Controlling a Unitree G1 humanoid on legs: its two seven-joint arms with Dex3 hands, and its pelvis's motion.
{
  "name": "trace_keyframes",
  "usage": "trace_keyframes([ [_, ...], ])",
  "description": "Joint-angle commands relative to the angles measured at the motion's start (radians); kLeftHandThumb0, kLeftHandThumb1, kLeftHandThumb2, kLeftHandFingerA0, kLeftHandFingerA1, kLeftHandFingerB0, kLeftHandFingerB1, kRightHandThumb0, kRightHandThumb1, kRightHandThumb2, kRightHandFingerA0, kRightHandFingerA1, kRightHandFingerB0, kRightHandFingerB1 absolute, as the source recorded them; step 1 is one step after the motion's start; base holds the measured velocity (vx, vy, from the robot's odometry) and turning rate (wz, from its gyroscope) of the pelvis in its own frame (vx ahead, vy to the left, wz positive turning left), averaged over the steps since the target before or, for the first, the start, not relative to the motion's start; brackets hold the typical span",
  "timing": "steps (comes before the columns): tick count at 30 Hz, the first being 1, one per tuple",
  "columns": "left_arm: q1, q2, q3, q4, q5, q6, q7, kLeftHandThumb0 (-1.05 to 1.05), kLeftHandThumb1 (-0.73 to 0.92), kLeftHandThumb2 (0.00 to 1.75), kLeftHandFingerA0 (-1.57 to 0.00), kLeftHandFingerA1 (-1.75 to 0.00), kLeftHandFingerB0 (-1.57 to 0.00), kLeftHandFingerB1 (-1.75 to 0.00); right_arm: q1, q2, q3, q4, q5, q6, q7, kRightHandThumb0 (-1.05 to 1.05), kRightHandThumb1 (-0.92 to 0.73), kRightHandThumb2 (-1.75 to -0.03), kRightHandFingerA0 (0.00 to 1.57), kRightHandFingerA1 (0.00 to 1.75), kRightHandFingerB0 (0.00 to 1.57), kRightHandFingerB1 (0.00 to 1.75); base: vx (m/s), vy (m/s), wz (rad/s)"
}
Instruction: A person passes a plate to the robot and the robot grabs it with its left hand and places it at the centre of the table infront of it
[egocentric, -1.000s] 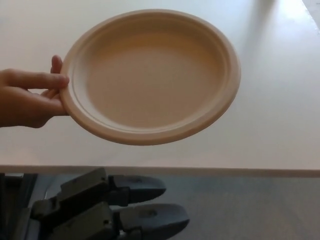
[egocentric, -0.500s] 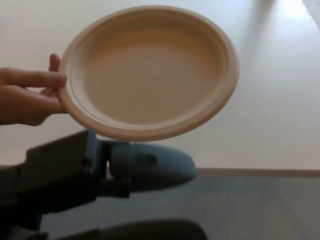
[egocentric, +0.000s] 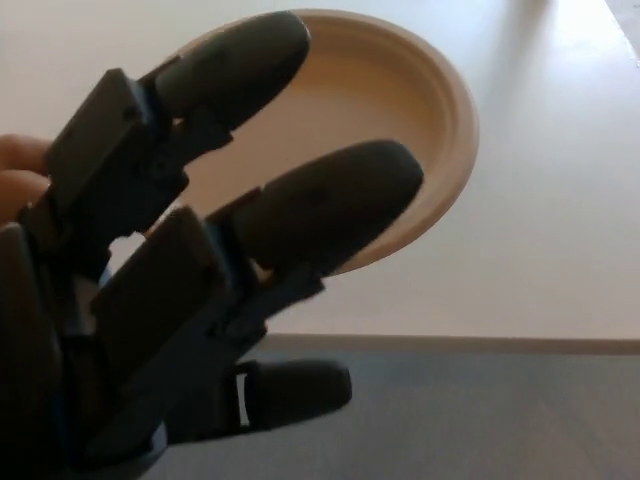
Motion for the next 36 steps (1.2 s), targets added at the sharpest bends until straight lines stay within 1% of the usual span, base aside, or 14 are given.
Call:
trace_keyframes([
  [1,-0.049,0.036,-0.001,0.194,0.338,0.188,-0.072,-0.67,0.41,0.85,0.00,-0.33,-0.09,-0.47,-0.002,-0.027,-0.003,-0.004,-0.004,0.001,0.040,-0.65,-0.73,-0.62,0.16,0.51,0.20,0.39,0.00,0.000,0.00],
  [8,-0.068,0.080,-0.012,0.302,0.393,0.226,-0.075,-0.86,0.46,0.79,-0.06,-0.38,-0.06,-0.38,-0.024,-0.029,-0.007,-0.016,-0.001,-0.002,0.050,-0.66,-0.72,-0.61,0.18,0.54,0.23,0.41,0.00,0.000,0.00],
  [9,-0.077,0.083,-0.017,0.316,0.411,0.241,-0.082,-0.39,0.13,0.83,0.00,-0.50,0.00,-0.49,-0.031,-0.033,-0.005,-0.020,-0.004,0.001,0.054,-0.66,-0.72,-0.61,0.18,0.53,0.23,0.41,0.00,0.000,0.00],
  [17,-0.115,0.105,-0.060,0.434,0.474,0.301,-0.067,-0.37,0.10,0.80,0.00,-0.49,0.00,-0.47,-0.031,-0.039,0.008,-0.031,-0.015,-0.003,0.055,-0.65,-0.72,-0.61,0.18,0.54,0.24,0.41,0.00,0.000,0.00],
  [18,-0.120,0.108,-0.066,0.444,0.481,0.308,-0.065,-0.81,0.48,0.56,-0.15,-0.31,-0.18,-0.30,-0.031,-0.039,0.008,-0.031,-0.016,-0.002,0.055,-0.65,-0.72,-0.61,0.18,0.53,0.24,0.41,0.00,0.000,0.00],
  [25,-0.243,0.144,-0.108,0.563,0.550,0.402,-0.087,-0.71,0.40,0.70,-0.26,-0.39,-0.17,-0.39,-0.082,-0.039,0.018,-0.038,-0.029,0.017,0.064,-0.64,-0.73,-0.61,0.20,0.53,0.27,0.41,0.00,0.000,0.00],
  [26,-0.259,0.153,-0.115,0.583,0.538,0.403,-0.097,-0.58,0.45,0.54,-0.53,-0.39,-0.27,-0.33,-0.084,-0.040,0.018,-0.039,-0.028,0.014,0.068,-0.63,-0.72,-0.61,0.21,0.55,0.27,0.43,0.00,0.000,0.00],
  [27,-0.265,0.158,-0.120,0.591,0.532,0.405,-0.097,-0.58,0.45,0.54,-0.53,-0.39,-0.27,-0.33,-0.084,-0.040,0.018,-0.039,-0.027,0.013,0.070,-0.63,-0.72,-0.61,0.21,0.55,0.27,0.43,0.00,0.000,0.00],
  [28,-0.277,0.186,-0.125,0.645,0.496,0.345,-0.045,-0.42,0.51,0.75,-1.15,-0.99,-0.38,-0.44,-0.080,-0.039,0.010,-0.042,-0.014,0.011,0.084,-0.62,-0.70,-0.60,0.20,0.56,0.29,0.45,0.00,0.000,0.00],
  [30,-0.289,0.208,-0.136,0.672,0.477,0.327,-0.030,-0.26,0.60,0.59,-1.17,-1.13,-0.45,-0.35,-0.077,-0.041,-0.001,-0.047,0.000,0.006,0.096,-0.62,-0.69,-0.60,0.23,0.57,0.31,0.46,0.00,0.000,0.00],
  [31,-0.298,0.225,-0.145,0.685,0.467,0.319,-0.041,-0.22,0.57,0.64,-1.05,-1.32,-0.45,-0.39,-0.073,-0.042,-0.009,-0.053,0.008,0.006,0.105,-0.69,-0.53,-0.94,0.31,0.62,0.29,0.56,0.00,0.000,0.00],
  [34,-0.307,0.245,-0.162,0.698,0.450,0.312,-0.035,-0.19,0.62,0.59,-1.01,-1.34,-0.55,-0.38,-0.071,-0.043,-0.017,-0.058,0.010,0.007,0.112,-0.61,-0.69,-0.60,0.37,0.56,0.35,0.45,0.00,0.000,0.00],
  [35,-0.316,0.249,-0.168,0.723,0.431,0.279,-0.001,-0.28,0.64,0.60,-1.00,-1.38,-0.72,-0.43,-0.074,-0.044,-0.019,-0.061,0.010,0.006,0.115,-0.67,-0.54,-0.96,0.41,0.64,0.28,0.54,0.00,0.000,0.00],
  [36,-0.321,0.253,-0.173,0.735,0.421,0.267,0.016,-0.28,0.64,0.60,-1.00,-1.38,-0.72,-0.43,-0.075,-0.044,-0.020,-0.063,0.010,0.006,0.117,-0.67,-0.54,-0.96,0.41,0.64,0.28,0.54,0.00,0.000,0.00],
])
